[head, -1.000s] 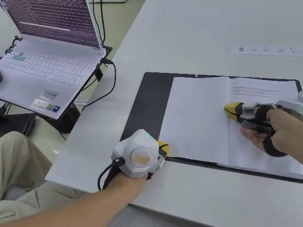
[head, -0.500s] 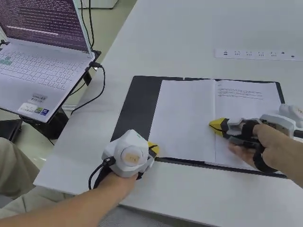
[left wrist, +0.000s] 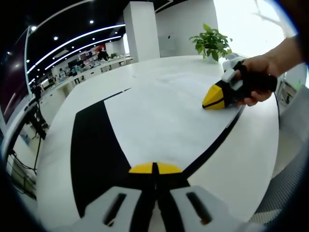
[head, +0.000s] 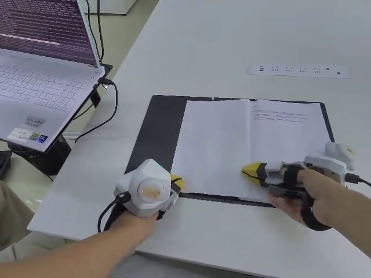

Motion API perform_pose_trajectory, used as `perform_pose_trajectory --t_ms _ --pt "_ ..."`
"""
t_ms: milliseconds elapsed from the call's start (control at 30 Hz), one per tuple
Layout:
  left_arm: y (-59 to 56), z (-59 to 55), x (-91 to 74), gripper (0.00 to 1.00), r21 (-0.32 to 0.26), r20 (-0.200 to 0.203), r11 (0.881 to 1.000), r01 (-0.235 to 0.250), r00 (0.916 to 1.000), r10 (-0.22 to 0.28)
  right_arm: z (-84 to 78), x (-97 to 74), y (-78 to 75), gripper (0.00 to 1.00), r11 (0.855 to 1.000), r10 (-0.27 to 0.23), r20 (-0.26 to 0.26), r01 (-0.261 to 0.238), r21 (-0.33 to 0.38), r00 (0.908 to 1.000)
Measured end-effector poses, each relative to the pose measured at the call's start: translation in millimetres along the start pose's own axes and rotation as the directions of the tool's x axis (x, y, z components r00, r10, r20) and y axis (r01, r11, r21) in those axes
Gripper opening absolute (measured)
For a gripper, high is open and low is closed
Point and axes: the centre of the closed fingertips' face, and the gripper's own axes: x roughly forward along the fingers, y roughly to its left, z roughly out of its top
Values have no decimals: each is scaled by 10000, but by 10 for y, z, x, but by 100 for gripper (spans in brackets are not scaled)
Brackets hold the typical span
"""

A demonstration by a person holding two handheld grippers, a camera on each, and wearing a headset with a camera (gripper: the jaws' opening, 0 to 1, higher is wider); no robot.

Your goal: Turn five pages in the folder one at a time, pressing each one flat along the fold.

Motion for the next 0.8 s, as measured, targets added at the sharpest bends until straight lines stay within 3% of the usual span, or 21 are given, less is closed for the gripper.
perform_pose_trajectory --t_ms 567,700,767,800 --pt "-7 -9 4 0 101 -26 9999 -32 10000 32 -412 -141 -152 0 9995 256 -547 -245 210 9982" --pt "-4 -11 5 0 113 -54 9999 -46 10000 47 -633 -228 -200 0 9999 4 -992 9 126 9951" --pt "0 -11 7 0 34 -74 10000 -39 10000 39 -759 -296 -165 0 9996 184 -1139 -159 226 9933" --pt "9 -8 11 0 -81 -121 10000 -29 9999 28 -798 -361 -97 0 9991 382 -949 -362 231 9948"
